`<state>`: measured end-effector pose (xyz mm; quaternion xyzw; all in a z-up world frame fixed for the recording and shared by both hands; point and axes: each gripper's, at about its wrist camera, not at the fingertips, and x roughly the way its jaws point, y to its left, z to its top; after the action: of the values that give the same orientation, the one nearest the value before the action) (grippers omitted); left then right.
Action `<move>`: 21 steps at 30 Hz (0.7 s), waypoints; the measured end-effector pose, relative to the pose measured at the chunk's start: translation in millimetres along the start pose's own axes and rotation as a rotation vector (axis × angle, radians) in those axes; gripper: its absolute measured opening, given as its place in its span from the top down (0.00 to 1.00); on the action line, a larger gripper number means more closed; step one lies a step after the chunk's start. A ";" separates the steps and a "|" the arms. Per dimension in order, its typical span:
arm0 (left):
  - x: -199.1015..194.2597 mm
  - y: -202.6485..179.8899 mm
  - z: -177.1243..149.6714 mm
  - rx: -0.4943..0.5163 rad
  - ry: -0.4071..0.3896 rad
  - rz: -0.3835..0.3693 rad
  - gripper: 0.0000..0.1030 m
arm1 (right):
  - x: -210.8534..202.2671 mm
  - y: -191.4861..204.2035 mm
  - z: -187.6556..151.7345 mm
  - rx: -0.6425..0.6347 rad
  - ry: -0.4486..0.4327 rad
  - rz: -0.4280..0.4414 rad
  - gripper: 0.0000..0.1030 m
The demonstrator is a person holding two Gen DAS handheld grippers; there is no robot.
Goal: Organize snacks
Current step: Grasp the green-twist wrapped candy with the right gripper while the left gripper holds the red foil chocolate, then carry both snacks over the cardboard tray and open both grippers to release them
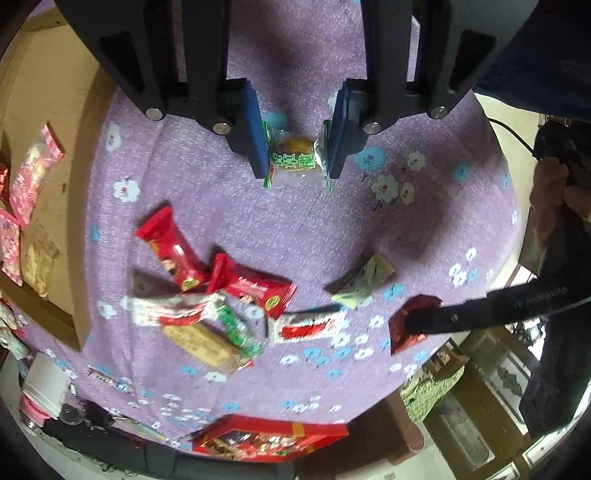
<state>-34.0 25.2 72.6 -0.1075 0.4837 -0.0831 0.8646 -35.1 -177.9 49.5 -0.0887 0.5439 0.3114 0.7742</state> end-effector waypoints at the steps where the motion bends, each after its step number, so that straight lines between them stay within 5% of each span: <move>1: 0.2 -3.4 0.9 0.006 0.000 -0.003 0.58 | -3.4 -1.5 -0.3 0.007 -0.009 0.000 0.70; 21: 18.1 -106.2 8.0 0.181 0.031 -0.104 0.59 | -69.2 -63.2 -33.3 0.221 -0.143 -0.041 0.70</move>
<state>-22.0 -80.8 90.1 -0.0524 0.4813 -0.1729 0.8577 -39.6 -270.4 85.8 0.0084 0.5163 0.2390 0.8223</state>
